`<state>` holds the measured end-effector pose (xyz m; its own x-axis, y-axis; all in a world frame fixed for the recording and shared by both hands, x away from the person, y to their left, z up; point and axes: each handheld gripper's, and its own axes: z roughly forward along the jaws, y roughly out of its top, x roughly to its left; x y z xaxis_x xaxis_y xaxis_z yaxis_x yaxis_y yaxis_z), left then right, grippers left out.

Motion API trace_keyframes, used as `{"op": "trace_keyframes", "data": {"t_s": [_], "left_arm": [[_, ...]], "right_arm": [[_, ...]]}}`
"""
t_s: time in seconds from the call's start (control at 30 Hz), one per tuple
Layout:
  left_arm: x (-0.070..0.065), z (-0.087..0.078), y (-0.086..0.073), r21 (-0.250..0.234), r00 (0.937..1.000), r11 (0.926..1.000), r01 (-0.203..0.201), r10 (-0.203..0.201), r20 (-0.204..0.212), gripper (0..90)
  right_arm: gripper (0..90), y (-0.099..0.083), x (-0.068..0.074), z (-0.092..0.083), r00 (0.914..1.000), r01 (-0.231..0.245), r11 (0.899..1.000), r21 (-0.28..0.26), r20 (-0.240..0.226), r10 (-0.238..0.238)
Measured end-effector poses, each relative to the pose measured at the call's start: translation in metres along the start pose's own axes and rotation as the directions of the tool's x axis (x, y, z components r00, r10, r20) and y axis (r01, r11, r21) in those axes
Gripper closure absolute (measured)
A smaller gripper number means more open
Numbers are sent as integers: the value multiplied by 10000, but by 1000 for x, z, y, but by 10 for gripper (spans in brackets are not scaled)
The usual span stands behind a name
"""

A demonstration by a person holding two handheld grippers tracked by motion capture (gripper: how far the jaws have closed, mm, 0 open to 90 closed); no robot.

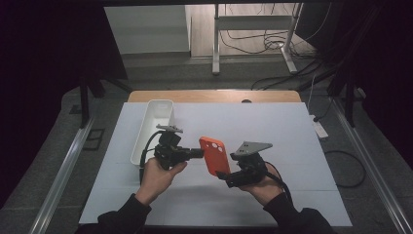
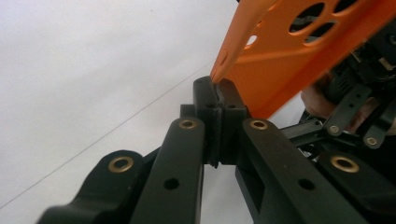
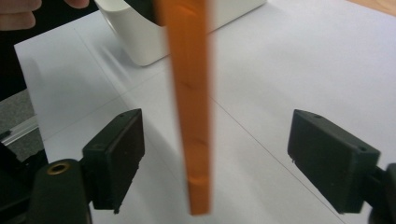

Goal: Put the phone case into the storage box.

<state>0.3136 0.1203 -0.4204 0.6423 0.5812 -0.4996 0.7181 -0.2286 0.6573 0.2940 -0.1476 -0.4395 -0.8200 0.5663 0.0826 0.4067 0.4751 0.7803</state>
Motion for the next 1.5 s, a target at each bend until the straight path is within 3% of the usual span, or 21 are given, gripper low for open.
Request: {"op": "trace_keyframes", "data": {"t_s": [0.57,1.0,1.5], "left_arm": [[10,-11,2,-99,9983,9999,27,-33,-576,895],[23,-21,5,-69,9942,9999,-83,75,-1069,895],[38,-35,12,-308,9886,9995,91,-137,-1502,895]], "right_arm": [[78,-9,-7,-18,9994,-330,9995,-12,-86,330],[24,-21,-11,-33,9991,-335,9992,233,268,329],[0,-39,-16,-55,9959,-454,9985,299,801,429]]}}
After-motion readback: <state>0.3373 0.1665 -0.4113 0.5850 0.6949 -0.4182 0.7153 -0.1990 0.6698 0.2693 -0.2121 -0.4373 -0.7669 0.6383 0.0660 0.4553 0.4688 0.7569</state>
